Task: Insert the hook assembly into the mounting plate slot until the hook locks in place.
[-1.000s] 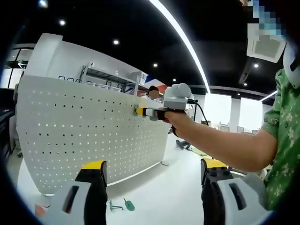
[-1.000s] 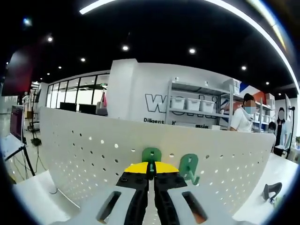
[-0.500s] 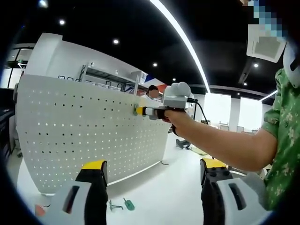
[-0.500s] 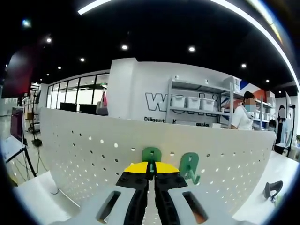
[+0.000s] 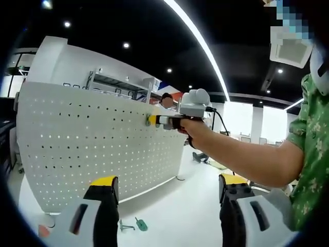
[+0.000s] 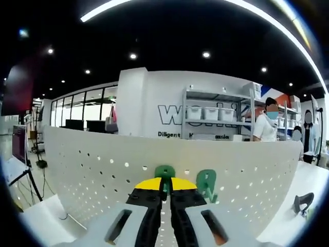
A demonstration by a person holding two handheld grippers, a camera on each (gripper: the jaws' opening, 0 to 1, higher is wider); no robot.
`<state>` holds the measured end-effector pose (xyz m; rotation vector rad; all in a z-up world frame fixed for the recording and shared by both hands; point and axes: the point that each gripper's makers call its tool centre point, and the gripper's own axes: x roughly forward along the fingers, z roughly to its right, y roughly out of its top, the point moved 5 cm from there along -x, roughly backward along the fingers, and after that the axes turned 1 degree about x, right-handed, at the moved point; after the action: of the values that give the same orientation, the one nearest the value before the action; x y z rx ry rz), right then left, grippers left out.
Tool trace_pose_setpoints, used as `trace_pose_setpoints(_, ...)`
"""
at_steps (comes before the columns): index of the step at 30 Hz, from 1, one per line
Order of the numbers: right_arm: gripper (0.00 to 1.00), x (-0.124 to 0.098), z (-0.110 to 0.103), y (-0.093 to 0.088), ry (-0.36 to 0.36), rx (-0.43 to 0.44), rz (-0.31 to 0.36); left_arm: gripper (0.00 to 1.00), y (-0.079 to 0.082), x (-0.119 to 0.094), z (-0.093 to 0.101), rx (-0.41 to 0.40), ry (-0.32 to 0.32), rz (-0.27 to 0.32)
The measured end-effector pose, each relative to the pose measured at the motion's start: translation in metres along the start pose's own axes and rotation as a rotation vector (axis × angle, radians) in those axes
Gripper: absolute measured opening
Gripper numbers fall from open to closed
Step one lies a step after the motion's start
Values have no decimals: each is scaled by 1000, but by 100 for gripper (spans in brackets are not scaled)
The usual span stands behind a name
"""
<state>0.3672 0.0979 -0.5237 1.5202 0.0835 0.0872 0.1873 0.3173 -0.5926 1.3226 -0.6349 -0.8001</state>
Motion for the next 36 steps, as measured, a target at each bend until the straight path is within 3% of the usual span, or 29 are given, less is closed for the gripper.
trace_pose_setpoints(4,1,0,2,1,4,32,9,82,0,-1,0,1,4,-2)
trace_pose_setpoints(13,2,1,0,1,9,-57,-14,81,0,-1,1,3,2,-4)
trace_pose_setpoints(17,1,0,0,1,11,-43,-10,81,1,-2,0,0,4,0)
trace_pose_setpoints(20,2,1,-2,1,-2,-145,-25,80,1,-2,0,3,4,1)
trace_pose_setpoints(26,2,2,-4,0,5,-197,-48,80,0,-3,0,0,5,-3)
trace_pose_setpoints(36,3,1,0,-8,18,-118,-61,80,0,-1,0,2,3,-1)
